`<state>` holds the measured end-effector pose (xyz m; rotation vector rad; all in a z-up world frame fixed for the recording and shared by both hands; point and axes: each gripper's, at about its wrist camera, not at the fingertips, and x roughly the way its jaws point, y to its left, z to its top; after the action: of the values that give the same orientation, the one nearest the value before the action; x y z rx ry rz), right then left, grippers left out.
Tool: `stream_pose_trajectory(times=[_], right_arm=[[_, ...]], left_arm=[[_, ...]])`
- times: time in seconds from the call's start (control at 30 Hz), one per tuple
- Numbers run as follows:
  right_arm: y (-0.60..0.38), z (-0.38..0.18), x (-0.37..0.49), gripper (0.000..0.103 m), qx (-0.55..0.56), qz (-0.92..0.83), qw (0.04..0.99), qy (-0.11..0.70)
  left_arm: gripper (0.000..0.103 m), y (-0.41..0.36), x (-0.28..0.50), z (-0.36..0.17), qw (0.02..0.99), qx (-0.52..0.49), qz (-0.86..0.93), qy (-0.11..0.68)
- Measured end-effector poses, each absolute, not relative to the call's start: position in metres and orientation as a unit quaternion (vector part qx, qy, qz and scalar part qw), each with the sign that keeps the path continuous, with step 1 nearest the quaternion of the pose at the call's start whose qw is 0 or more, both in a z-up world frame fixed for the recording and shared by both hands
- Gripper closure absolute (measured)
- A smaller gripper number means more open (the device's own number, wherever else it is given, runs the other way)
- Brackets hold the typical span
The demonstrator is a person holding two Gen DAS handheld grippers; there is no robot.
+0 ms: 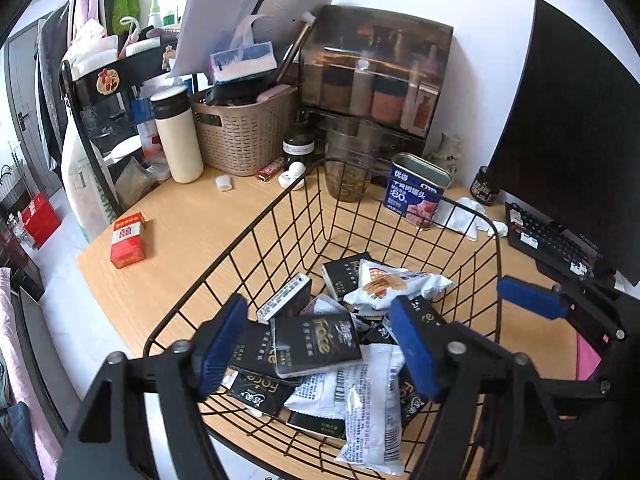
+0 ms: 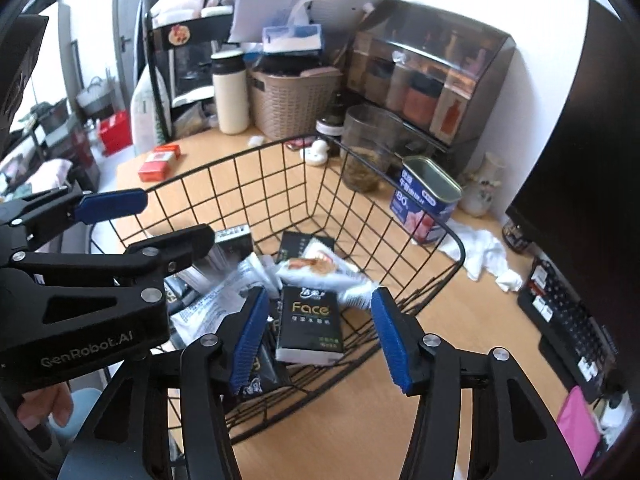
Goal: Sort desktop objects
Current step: 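Open both grippers to drop the Face packs into the basket, then move both grippers back over the desk toward the pizza-print sachet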
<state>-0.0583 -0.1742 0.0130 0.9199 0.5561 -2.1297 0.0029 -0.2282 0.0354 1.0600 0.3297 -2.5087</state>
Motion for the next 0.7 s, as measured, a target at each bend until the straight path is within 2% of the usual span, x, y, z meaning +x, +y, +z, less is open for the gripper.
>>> stream_pose_trajectory(times=[0.23,0.37,0.53,0.7], right_arm=[[-0.144,0.016,-0.056,0.05,0.359,-0.837,0.357,0.208],[-0.117,0.021,-0.056,0.05,0.356,-0.845,0.342,0.204],[-0.071,0.023,-0.058,0.049,0.359,-0.856,0.32,0.193],[-0.019,0.006,-0.063,0.043,0.378,-0.86,0.286,0.188]], left_arm=[[0.024,-0.2,-0.001,0.039,0.175,0.377,-0.903,0.103],[0.017,-0.167,-0.004,0.047,0.137,0.373,-0.914,0.077],[0.014,-0.121,-0.009,0.05,0.106,0.364,-0.924,0.048],[0.012,-0.08,-0.019,0.037,0.051,0.38,-0.923,0.038]])
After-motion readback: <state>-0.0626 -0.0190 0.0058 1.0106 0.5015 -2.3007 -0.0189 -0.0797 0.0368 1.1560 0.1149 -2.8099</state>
